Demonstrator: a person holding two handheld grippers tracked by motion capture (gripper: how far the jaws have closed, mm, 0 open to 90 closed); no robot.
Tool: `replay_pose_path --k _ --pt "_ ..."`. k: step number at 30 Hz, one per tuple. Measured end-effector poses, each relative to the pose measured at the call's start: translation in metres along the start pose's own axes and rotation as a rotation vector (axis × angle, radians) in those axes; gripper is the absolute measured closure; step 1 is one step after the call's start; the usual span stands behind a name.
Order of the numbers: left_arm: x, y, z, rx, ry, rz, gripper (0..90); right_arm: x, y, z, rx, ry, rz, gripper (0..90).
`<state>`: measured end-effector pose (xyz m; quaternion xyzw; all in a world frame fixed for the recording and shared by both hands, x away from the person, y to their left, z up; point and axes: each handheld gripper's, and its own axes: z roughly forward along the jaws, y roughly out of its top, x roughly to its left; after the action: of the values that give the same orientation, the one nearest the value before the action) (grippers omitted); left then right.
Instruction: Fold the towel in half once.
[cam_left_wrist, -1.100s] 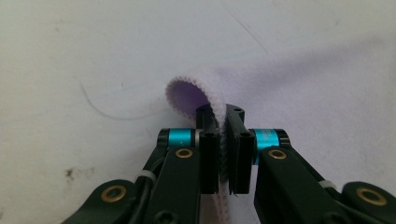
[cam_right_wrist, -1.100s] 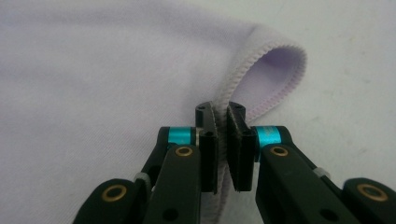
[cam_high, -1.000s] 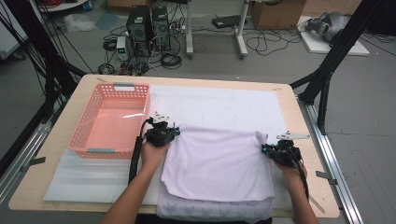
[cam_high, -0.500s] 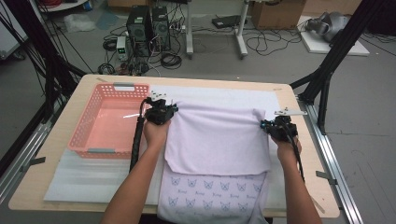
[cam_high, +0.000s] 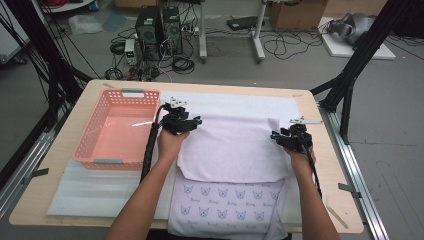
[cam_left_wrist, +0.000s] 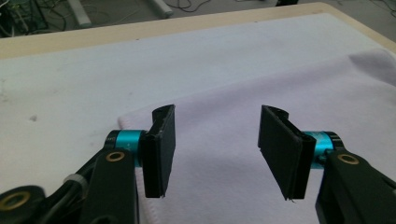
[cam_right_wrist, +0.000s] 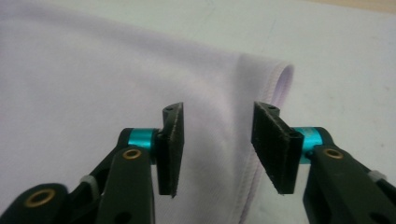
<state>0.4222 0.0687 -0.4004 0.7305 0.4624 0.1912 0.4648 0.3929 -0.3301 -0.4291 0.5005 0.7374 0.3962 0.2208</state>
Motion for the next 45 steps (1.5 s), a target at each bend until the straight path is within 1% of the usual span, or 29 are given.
replay_pose_path --k 1,2,3,4,5,7,9,11,12,13,15,17,21,22,26,28,29,31,33,37,39,40,41,42,43,44,45 --pt "-0.003 0.0 -0.001 0.005 -0.013 0.002 43.5 0.001 -0.002 -0.002 -0.007 0.009 -0.007 53.0" --pt "-0.005 -0.002 -0.003 -0.008 -0.025 0.007 43.3 0.003 -0.004 -0.005 -0.009 0.016 -0.005 53.0" --pt "-0.008 -0.005 -0.005 -0.022 -0.029 0.015 43.3 0.004 -0.006 -0.008 -0.001 0.021 -0.017 53.1" --pt "-0.01 -0.008 -0.008 -0.026 -0.035 0.019 43.2 0.006 -0.007 -0.01 -0.002 0.024 -0.029 53.2" --pt "-0.011 -0.012 -0.01 -0.022 -0.046 0.012 42.5 0.008 -0.009 -0.013 -0.001 0.027 -0.039 53.6" --pt "-0.014 -0.019 -0.015 -0.024 -0.072 0.018 40.8 0.012 -0.013 -0.019 0.005 0.032 -0.052 54.4" --pt "-0.017 -0.027 -0.02 -0.02 -0.092 0.024 38.9 0.014 -0.018 -0.025 0.011 0.041 -0.054 54.6" --pt "-0.02 -0.034 -0.026 -0.021 -0.118 0.038 36.6 0.017 -0.024 -0.03 0.019 0.039 -0.068 54.9" --pt "-0.022 -0.036 -0.028 -0.003 -0.13 0.041 36.1 0.018 -0.027 -0.033 0.019 0.042 -0.068 54.9" --pt "-0.023 -0.039 -0.031 -0.009 -0.14 0.045 34.5 0.019 -0.03 -0.036 0.023 0.042 -0.069 54.8" --pt "-0.025 -0.044 -0.039 -0.018 -0.158 0.066 34.4 0.022 -0.037 -0.042 0.022 0.045 -0.079 53.9" --pt "-0.025 -0.049 -0.045 -0.016 -0.153 0.076 34.5 0.026 -0.043 -0.049 0.02 0.043 -0.088 52.4" --pt "-0.025 -0.061 -0.054 -0.006 -0.161 0.079 35.1 0.032 -0.054 -0.06 0.025 0.027 -0.094 49.0" --pt "-0.026 -0.064 -0.056 0.005 -0.16 0.082 35.8 0.033 -0.057 -0.062 0.027 0.024 -0.098 48.7" --pt "-0.031 -0.078 -0.067 0.016 -0.175 0.095 38.8 0.04 -0.068 -0.071 0.043 0.006 -0.101 49.1" --pt "-0.033 -0.086 -0.072 0.026 -0.178 0.102 41.2 0.044 -0.074 -0.077 0.048 0.015 -0.091 49.0" --pt "-0.033 -0.09 -0.075 0.034 -0.177 0.112 41.5 0.046 -0.077 -0.08 0.05 0.013 -0.096 48.7" --pt "-0.033 -0.097 -0.08 0.046 -0.181 0.109 42.1 0.05 -0.082 -0.086 0.055 0.015 -0.096 47.8" --pt "-0.033 -0.103 -0.086 0.051 -0.183 0.107 42.4 0.055 -0.087 -0.091 0.068 0.002 -0.108 47.0" --pt "-0.034 -0.11 -0.094 0.065 -0.148 0.119 42.4 0.064 -0.094 -0.1 0.067 -0.007 -0.103 44.8" --pt "-0.033 -0.115 -0.098 0.066 -0.143 0.109 42.6 0.07 -0.096 -0.104 0.082 -0.011 -0.1 43.4" --pt "-0.032 -0.117 -0.1 0.071 -0.137 0.112 42.8 0.073 -0.098 -0.106 0.096 -0.012 -0.098 42.2" --pt "-0.032 -0.117 -0.101 0.068 -0.133 0.108 42.8 0.077 -0.099 -0.106 0.114 -0.017 -0.099 39.9" --pt "-0.031 -0.118 -0.102 0.068 -0.135 0.104 42.9 0.081 -0.1 -0.107 0.125 -0.036 -0.117 39.1" --pt "-0.031 -0.118 -0.103 0.064 -0.133 0.097 43.0 0.086 -0.101 -0.107 0.142 -0.062 -0.144 39.1" --pt "-0.031 -0.118 -0.104 0.063 -0.134 0.098 43.1 0.089 -0.102 -0.107 0.154 -0.095 -0.171 38.8" --pt "-0.03 -0.119 -0.105 0.061 -0.135 0.093 43.1 0.09 -0.102 -0.107 0.15 -0.102 -0.17 38.8"
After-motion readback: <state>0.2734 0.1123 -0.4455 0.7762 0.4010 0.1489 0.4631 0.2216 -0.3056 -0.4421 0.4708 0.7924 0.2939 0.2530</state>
